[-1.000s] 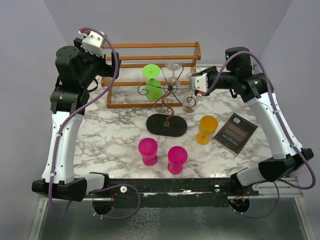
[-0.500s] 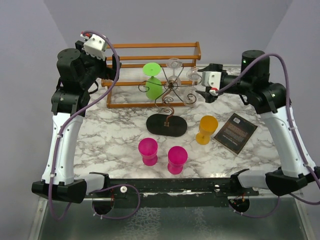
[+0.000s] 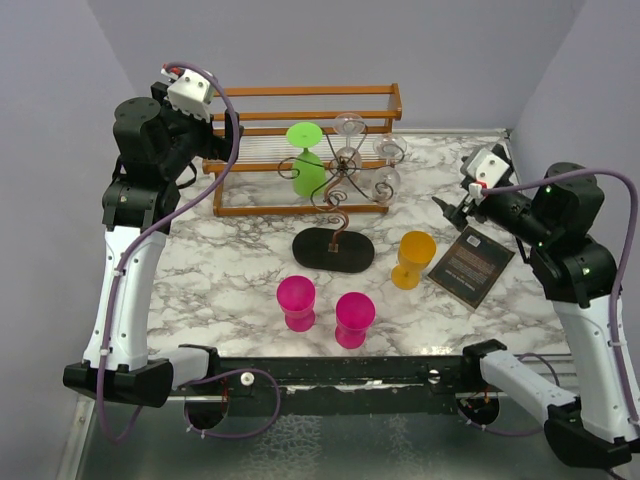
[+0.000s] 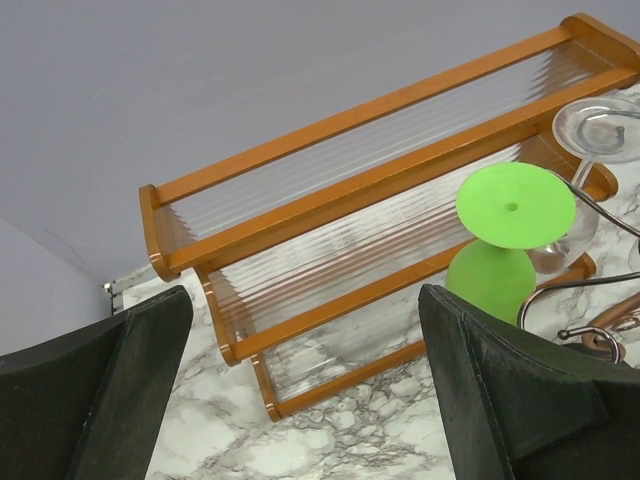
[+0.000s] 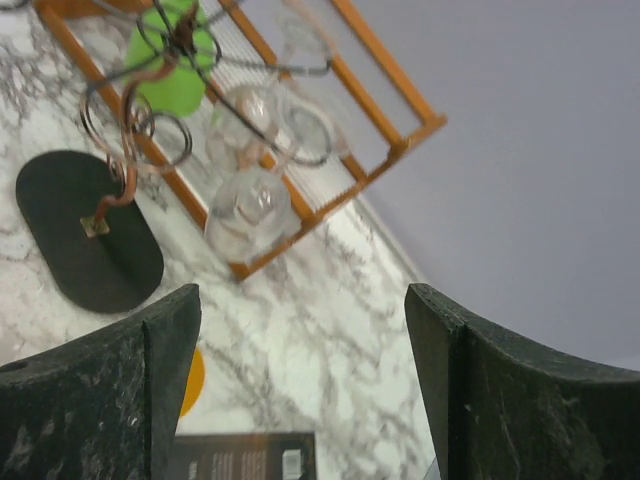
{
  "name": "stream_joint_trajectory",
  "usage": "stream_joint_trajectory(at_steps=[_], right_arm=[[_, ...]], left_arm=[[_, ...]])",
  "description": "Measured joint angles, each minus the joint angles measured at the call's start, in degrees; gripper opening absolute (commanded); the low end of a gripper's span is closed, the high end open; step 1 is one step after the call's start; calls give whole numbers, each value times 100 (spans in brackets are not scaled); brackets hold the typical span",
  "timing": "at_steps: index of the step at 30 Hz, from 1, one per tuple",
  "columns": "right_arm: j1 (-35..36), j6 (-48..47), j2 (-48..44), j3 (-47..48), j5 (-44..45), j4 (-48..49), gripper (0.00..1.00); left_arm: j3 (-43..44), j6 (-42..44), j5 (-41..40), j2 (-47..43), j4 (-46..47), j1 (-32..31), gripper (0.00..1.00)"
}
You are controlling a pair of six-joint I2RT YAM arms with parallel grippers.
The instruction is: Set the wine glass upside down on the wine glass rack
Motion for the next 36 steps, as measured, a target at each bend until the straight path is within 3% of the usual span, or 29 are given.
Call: stream_joint_trajectory(at_steps=[7,11,18,26,36], right_arm=[[-1078,728,-590,-1080,90,-295,82],[-1528,1067,-632,-1648,85,-496,75],[-1561,1309,225,-2070,-125,-868,64],[-1558,1443,1049,-2026,-428,-946,41],[-1169,1554,1725,-1904,-345,-944,28]], left_arm=[[0,0,24,0,-4,0,99],[0,0,33,2,-20,0,99],[2,0,52,101,-48,0,99],[9,2,61,343,-83,0,99],[105,11,61,487,-114,0,99]])
